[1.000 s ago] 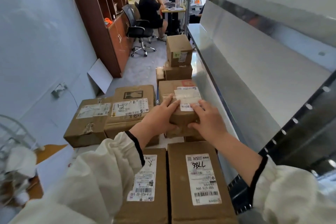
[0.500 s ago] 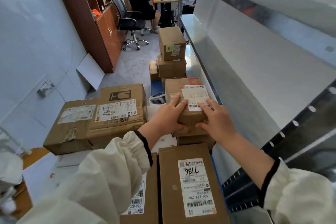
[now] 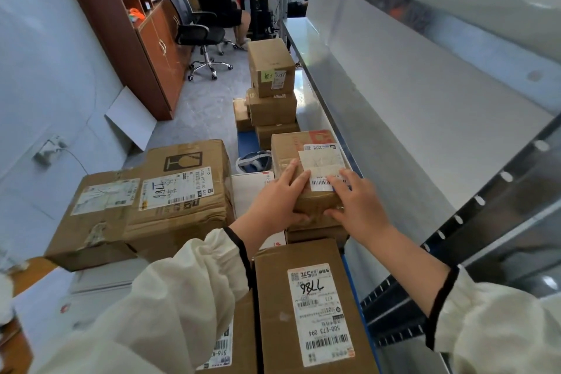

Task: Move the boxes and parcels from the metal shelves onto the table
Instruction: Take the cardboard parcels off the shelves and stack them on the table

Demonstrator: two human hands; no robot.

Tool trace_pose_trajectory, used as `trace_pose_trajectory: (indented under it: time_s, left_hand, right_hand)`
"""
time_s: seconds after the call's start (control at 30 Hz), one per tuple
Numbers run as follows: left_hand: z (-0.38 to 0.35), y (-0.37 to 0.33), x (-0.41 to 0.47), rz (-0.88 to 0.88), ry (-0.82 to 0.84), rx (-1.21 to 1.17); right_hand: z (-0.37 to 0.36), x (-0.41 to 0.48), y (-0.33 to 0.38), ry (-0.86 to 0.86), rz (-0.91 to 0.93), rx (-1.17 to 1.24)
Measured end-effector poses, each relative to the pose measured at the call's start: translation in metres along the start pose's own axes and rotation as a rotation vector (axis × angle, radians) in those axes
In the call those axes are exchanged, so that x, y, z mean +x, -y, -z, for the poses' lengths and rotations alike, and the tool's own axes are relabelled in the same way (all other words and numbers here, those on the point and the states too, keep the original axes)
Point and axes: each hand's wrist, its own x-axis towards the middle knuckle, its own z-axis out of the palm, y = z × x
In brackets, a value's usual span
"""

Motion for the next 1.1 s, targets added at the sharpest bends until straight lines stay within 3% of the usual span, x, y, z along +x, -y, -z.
trace_pose_trajectory:
  time_s: [0.17, 0.3, 0.4, 0.47, 0.63, 0.83, 1.1]
  left_hand:
    - [0.013, -0.001, -0.007, 0.017, 0.015, -0.094]
    - [0.049, 0.024, -0.026, 0.119, -0.169, -0.091]
    - [0.075, 0.078, -0.046, 0.302, -0.306, -0.024]
    - [0.082, 0.117, -0.063, 0.452, -0.294, 0.022]
    - [0.064, 0.174, -0.100, 0.790, -0.107, -0.027]
    - [0.051, 0.168, -0.096, 0.696, -0.140, -0.217]
    - [0.043, 0.141, -0.071, 0.554, -0.124, -0.295]
  right_hand:
    - [0.013, 0.001, 0.009, 0.040, -0.049, -0.100]
    - [0.034, 0.010, 0.045, -0.014, 0.024, -0.131]
    - [0.035, 0.021, 0.095, 0.029, 0.262, -0.064]
    - [0.024, 0.025, 0.129, 0.084, 0.384, -0.021]
    - [-0.018, 0.031, 0.182, 0.339, 0.373, 0.043]
    - [-0.035, 0.033, 0.188, 0.335, 0.265, 0.158]
    - [-0.020, 0.025, 0.160, 0.277, 0.171, -0.013]
